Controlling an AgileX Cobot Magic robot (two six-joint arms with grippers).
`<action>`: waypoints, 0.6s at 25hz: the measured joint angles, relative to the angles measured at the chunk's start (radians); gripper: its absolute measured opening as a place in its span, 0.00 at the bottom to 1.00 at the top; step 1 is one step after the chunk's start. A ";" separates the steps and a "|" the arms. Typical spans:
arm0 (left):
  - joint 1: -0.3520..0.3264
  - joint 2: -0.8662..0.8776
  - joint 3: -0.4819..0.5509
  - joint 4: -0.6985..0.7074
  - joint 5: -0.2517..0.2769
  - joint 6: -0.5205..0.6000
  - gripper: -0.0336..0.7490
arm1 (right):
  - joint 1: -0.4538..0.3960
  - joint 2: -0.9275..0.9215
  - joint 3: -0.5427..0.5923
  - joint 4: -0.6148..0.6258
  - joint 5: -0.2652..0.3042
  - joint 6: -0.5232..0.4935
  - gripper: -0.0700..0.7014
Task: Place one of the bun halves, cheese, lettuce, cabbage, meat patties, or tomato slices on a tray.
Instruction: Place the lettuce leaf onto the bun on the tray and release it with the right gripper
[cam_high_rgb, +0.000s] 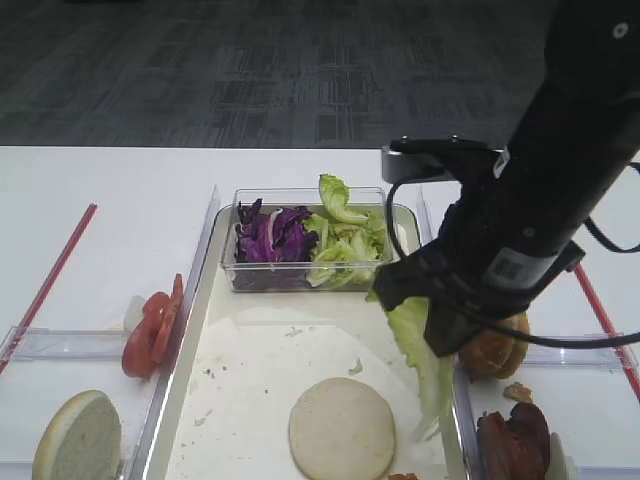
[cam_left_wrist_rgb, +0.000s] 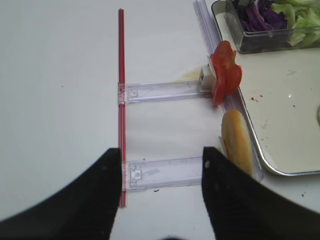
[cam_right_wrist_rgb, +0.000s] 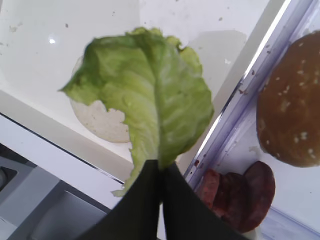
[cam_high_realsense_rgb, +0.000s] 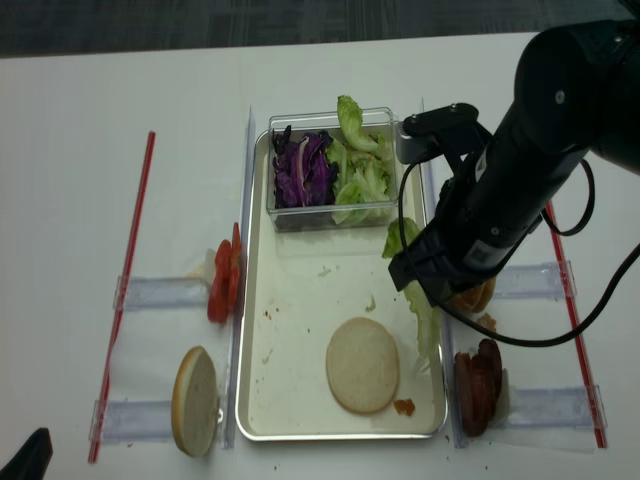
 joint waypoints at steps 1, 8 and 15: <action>0.000 0.000 0.000 0.000 0.000 0.000 0.49 | 0.015 0.009 0.000 0.000 0.000 0.000 0.14; 0.000 0.000 0.000 0.000 0.000 0.000 0.49 | 0.119 0.101 -0.002 0.010 -0.035 0.000 0.14; 0.000 0.000 0.000 0.000 0.000 0.000 0.49 | 0.174 0.194 -0.072 0.017 -0.041 0.017 0.14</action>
